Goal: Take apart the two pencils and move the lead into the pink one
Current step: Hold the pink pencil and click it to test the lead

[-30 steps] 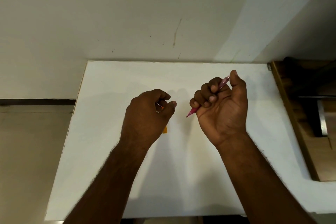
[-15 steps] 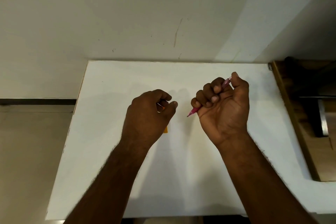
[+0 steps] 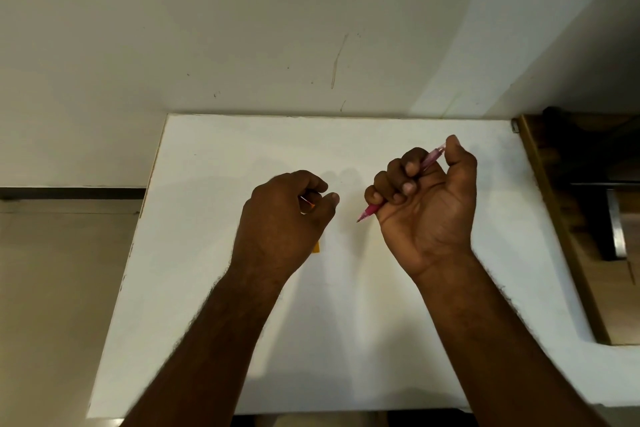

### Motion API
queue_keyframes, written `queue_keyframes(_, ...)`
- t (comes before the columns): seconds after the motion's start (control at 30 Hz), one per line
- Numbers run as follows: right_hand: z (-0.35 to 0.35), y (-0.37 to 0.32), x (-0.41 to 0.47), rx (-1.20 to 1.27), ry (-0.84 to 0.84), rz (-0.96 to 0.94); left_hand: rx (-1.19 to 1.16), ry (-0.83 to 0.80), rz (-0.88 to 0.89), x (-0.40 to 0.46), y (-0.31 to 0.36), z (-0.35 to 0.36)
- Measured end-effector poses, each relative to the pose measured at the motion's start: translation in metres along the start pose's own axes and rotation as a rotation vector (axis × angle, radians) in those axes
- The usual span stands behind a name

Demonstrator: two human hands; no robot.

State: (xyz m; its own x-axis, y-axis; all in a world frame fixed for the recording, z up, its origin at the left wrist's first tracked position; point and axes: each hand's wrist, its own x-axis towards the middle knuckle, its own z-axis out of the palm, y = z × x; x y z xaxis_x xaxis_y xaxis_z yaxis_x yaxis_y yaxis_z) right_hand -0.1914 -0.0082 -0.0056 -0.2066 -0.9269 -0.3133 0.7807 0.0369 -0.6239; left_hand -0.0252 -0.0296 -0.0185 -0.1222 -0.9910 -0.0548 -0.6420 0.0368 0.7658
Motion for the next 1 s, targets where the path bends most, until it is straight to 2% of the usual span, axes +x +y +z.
queue_keyframes(1.0,-0.0007,0.0003,0.0004,-0.003,-0.005,-0.003,-0.023,-0.014,-0.008,-0.0007,0.0025,-0.0017)
